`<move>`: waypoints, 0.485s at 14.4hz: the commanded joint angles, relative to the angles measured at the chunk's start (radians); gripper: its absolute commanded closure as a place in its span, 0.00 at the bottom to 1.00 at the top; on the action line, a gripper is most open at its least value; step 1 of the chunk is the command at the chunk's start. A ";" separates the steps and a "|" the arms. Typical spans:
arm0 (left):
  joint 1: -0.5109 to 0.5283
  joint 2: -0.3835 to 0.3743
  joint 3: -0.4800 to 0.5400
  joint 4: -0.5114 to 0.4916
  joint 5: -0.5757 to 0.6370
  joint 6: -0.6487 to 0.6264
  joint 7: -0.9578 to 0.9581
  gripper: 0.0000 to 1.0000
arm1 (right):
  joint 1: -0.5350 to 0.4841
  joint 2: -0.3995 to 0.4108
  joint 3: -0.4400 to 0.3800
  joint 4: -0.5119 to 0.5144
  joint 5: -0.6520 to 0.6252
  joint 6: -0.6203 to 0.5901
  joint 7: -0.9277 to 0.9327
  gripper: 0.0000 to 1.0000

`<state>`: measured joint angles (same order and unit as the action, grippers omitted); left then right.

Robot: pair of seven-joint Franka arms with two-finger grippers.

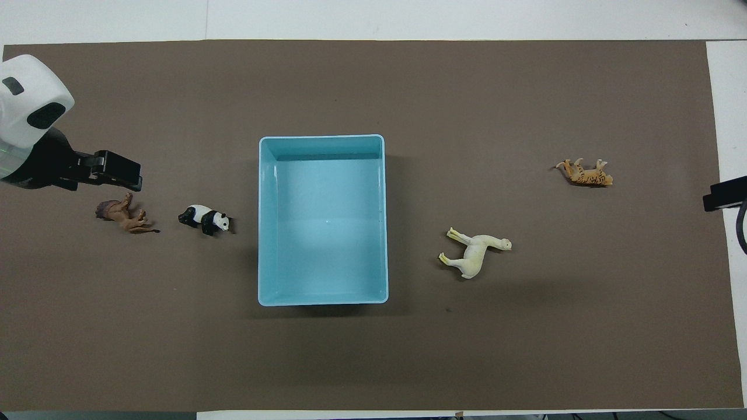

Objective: Put all toys into storage box
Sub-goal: 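Reach the left gripper down and grasp the black-and-white panda figure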

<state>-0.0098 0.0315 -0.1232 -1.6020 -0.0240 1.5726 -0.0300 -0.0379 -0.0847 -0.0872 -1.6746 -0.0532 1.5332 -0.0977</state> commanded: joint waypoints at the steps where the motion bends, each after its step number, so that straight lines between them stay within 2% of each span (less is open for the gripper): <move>1: 0.002 -0.033 0.002 -0.038 0.013 0.021 0.019 0.00 | -0.008 -0.015 0.007 -0.016 -0.010 -0.002 -0.004 0.00; 4: 0.002 -0.041 0.005 -0.050 0.013 0.021 0.015 0.00 | -0.008 -0.015 0.007 -0.016 -0.010 -0.002 -0.004 0.00; 7: 0.007 -0.093 0.010 -0.160 0.012 0.059 0.007 0.00 | -0.008 -0.015 0.007 -0.014 -0.010 -0.002 -0.004 0.00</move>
<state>-0.0088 0.0158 -0.1191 -1.6388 -0.0240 1.5761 -0.0296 -0.0379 -0.0847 -0.0872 -1.6746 -0.0532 1.5332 -0.0977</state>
